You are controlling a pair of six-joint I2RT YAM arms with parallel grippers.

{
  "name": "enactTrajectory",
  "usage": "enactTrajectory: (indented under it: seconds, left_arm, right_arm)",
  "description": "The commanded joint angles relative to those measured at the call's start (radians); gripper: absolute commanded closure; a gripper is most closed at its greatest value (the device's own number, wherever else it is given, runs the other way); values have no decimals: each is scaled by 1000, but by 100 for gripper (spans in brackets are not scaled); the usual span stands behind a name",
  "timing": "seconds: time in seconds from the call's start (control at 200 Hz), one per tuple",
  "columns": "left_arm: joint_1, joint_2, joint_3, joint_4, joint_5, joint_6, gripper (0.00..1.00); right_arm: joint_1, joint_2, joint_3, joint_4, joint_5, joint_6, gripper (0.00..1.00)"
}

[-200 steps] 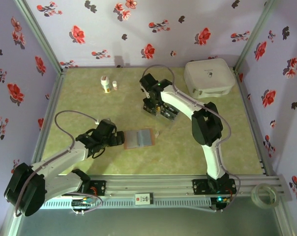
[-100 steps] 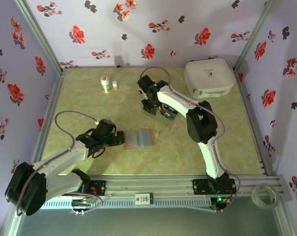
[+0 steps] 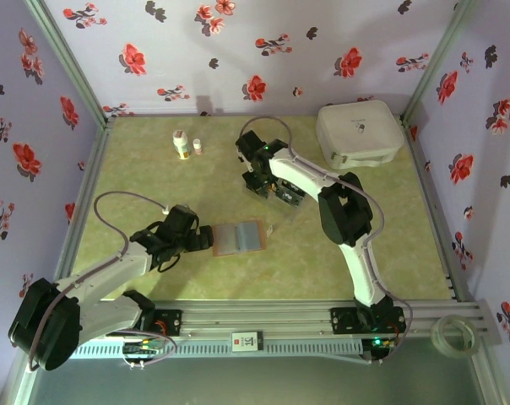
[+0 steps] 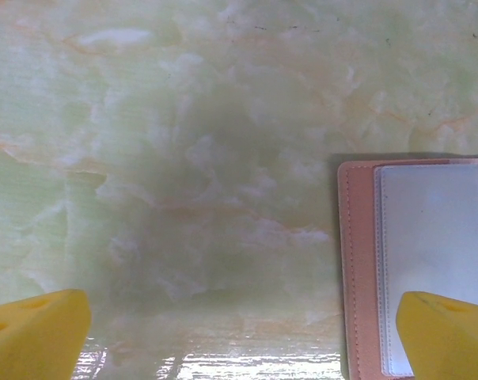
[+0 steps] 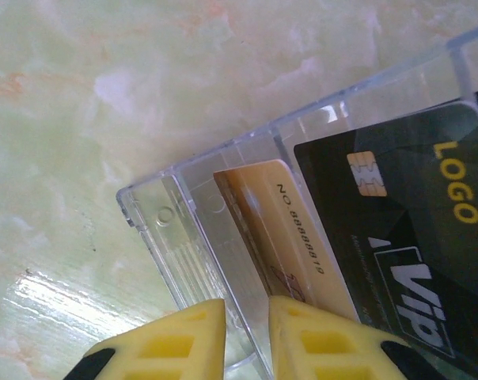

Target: Put the credit cards into the card holder

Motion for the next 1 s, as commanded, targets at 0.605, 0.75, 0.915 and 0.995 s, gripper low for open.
enactTrajectory:
  seconds: [0.605,0.75,0.915,0.995]
  left_arm:
    - [19,-25,-30,14,19,-4,0]
    - [19,-31,-31,11,20,-6,0]
    - [19,-37,-33,10,23,-7,0]
    - [20,-40,-31,7,28,-6,0]
  right_arm:
    - [3,-23,-36,17,-17,-33,89]
    - [3,-20,-16,-3,-29,-70,99]
    - [3,-34,-9,-16,-57,-117,100]
    - [3,-45,-1,-29,-74,-130,100]
